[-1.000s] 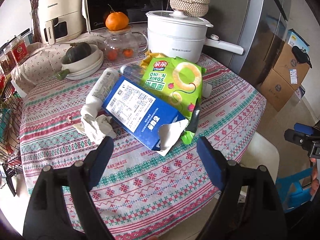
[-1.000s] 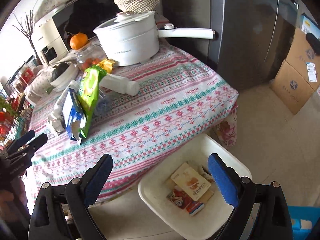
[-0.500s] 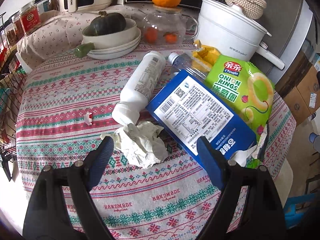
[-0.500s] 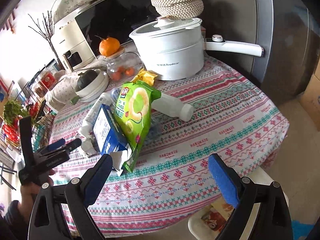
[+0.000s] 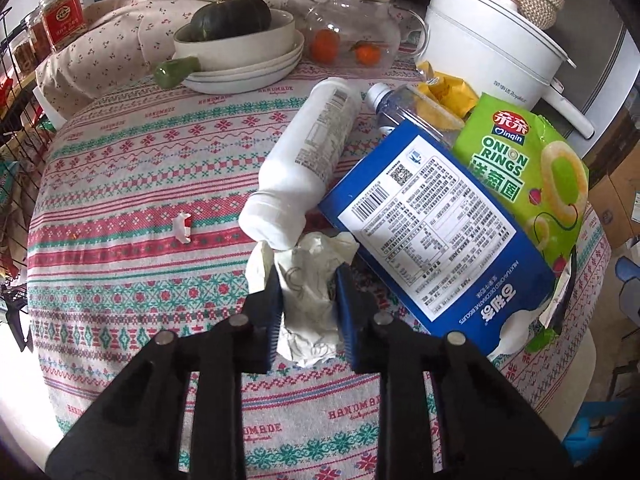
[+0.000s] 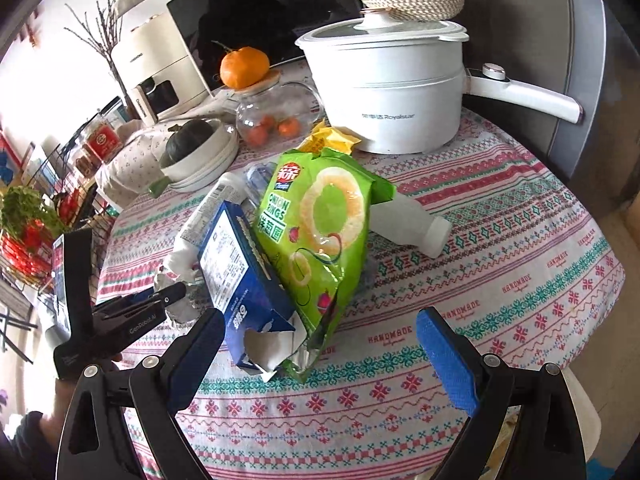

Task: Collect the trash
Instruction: 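Grasp the crumpled white tissue with the left tool, then grasp the blue biscuit box with the right tool while the left tool holds the tissue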

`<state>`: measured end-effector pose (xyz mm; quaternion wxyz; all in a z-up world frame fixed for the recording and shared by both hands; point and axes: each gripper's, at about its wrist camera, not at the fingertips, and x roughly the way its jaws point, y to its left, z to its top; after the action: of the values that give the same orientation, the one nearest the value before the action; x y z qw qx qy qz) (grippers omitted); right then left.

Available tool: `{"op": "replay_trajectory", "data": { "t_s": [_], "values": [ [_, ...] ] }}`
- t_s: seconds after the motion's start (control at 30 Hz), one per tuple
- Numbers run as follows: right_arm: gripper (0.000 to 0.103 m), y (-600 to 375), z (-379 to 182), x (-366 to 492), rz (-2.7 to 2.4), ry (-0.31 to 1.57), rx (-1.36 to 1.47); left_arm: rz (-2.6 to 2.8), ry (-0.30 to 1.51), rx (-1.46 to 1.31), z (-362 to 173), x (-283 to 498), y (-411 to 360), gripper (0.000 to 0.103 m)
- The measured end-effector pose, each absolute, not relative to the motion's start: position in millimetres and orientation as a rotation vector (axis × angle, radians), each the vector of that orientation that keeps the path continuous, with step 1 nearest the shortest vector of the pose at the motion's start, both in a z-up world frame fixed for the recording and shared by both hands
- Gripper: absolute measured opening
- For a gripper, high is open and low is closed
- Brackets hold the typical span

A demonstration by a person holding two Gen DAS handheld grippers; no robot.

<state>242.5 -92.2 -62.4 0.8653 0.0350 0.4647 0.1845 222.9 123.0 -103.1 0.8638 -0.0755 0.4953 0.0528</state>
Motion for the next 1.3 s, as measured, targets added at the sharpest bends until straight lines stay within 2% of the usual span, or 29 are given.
{"op": "replay_trajectory", "data": {
  "t_s": [0.3,0.5,0.9,1.03,1.17,1.2,1.23,1.3],
  "values": [
    [0.097,-43,-70,240,0.511,0.948,-0.043,0.066,0.976,-0.15,-69,183,135,0.025],
    [0.097,-27,-94,253,0.552,1.001,-0.088,0.029,0.975,-0.155,-63,166,138,0.025],
    [0.093,-42,-127,290,0.598,1.148,0.068,0.042,0.985,-0.187,-67,147,145,0.026],
    [0.081,-40,-143,294,0.627,1.214,0.112,0.071,1.025,-0.224,-77,136,151,0.026],
    [0.039,-44,-148,295,0.707,1.249,0.237,0.081,1.018,-0.264,-72,135,151,0.026],
    [0.034,-45,-142,292,0.72,1.237,0.249,0.08,1.007,-0.26,-69,135,149,0.026],
    [0.022,-47,-134,288,0.739,1.214,0.242,0.076,0.997,-0.254,-65,136,146,0.026],
    [0.02,-49,-118,276,0.755,1.164,0.215,0.061,0.973,-0.247,-57,137,140,0.026]
  ]
}}
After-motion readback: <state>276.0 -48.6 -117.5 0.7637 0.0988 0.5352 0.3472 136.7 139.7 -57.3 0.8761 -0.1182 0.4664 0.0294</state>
